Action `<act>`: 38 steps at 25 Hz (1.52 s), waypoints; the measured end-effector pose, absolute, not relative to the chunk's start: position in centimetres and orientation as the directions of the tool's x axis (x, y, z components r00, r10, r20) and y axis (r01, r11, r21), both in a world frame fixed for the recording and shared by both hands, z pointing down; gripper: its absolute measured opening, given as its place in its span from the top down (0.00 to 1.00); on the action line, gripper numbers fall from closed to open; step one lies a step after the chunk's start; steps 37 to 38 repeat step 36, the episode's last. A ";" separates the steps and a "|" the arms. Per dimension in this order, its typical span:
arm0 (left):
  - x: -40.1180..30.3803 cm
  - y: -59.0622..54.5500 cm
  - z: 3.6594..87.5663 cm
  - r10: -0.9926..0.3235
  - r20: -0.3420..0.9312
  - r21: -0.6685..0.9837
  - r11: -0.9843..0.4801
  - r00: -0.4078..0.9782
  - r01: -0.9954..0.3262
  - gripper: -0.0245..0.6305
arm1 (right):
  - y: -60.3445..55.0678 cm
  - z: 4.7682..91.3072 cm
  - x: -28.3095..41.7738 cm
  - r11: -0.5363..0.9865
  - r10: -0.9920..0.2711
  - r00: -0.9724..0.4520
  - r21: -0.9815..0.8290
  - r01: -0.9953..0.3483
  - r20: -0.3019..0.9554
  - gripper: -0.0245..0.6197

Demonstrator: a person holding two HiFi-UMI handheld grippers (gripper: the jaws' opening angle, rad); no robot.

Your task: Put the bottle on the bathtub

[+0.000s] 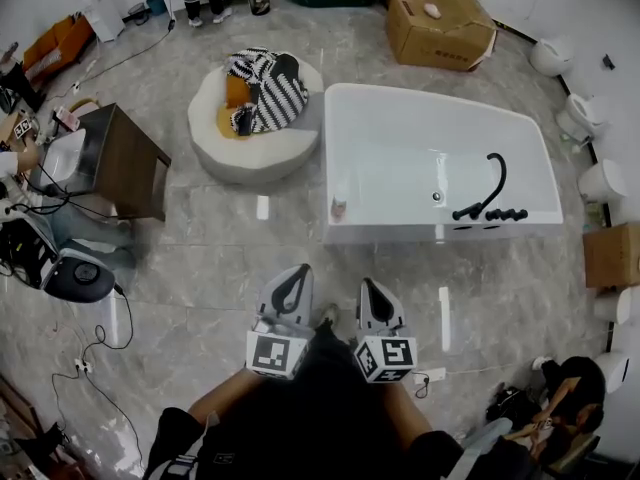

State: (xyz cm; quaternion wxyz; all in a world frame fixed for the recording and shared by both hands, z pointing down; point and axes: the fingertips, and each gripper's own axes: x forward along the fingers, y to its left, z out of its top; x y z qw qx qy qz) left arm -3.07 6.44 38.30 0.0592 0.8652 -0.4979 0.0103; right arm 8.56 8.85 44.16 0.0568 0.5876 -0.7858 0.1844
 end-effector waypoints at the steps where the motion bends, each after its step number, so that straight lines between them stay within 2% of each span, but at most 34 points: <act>1: -3.3 6.5 38.4 -0.857 0.077 0.094 -0.502 0.509 -0.860 0.94 | 8.9 44.1 8.3 0.237 -0.905 -0.298 -0.221 -0.946 0.304 0.95; 38: -6.6 7.4 39.6 -0.821 0.097 0.145 -0.547 0.563 -0.824 0.94 | 10.0 43.5 4.5 0.203 -0.914 -0.260 -0.205 -0.957 0.312 0.95</act>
